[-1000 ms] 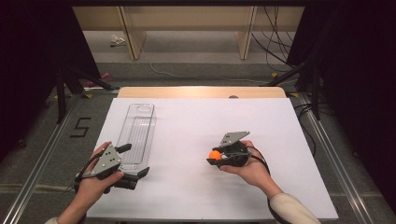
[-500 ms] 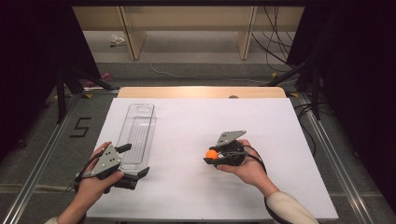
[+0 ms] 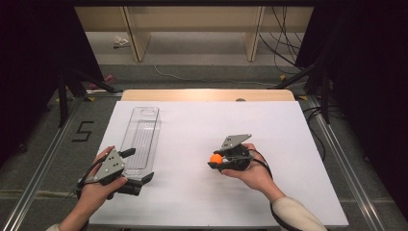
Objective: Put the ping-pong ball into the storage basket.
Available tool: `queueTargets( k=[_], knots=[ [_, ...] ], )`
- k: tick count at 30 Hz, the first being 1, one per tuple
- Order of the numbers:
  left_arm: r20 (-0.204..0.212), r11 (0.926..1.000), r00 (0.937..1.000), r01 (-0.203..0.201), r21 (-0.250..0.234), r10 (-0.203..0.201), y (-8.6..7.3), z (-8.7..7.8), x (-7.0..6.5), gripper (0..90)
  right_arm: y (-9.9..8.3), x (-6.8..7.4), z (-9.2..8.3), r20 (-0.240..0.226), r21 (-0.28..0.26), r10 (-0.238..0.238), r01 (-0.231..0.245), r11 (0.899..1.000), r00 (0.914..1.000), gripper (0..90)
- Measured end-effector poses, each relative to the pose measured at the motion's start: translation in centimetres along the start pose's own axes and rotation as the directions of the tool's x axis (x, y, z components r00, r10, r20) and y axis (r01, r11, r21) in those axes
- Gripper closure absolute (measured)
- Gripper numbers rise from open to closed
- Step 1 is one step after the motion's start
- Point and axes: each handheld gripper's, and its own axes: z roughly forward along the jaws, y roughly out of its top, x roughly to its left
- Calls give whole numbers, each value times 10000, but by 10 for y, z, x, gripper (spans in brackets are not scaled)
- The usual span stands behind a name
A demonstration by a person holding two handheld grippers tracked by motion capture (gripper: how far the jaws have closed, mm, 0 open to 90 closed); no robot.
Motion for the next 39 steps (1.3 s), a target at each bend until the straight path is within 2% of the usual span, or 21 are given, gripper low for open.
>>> queueTargets(
  k=[39],
  knots=[
    [20,10000,10000,-17,31,17,0,0,0,0,8,-3,5,23,-312,89,-88,9995,10000,513]
  ],
)
